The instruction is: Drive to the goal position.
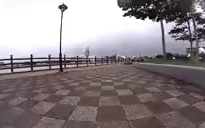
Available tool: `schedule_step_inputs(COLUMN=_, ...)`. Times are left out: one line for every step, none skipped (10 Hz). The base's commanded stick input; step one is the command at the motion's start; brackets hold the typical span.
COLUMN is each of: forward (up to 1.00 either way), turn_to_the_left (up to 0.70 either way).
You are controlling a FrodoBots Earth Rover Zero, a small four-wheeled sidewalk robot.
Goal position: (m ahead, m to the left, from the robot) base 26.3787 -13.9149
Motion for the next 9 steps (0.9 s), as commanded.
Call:
schedule_step_inputs(forward=1.0, turn_to_the_left=0.0)
schedule_step_inputs(forward=1.0, turn_to_the_left=0.0)
schedule_step_inputs(forward=1.0, turn_to_the_left=0.0)
schedule_step_inputs(forward=1.0, turn_to_the_left=0.0)
schedule_step_inputs(forward=1.0, turn_to_the_left=0.0)
schedule_step_inputs(forward=1.0, turn_to_the_left=0.0)
schedule_step_inputs(forward=1.0, turn_to_the_left=0.0)
schedule_step_inputs(forward=1.0, turn_to_the_left=0.0)
schedule_step_inputs(forward=1.0, turn_to_the_left=0.0)
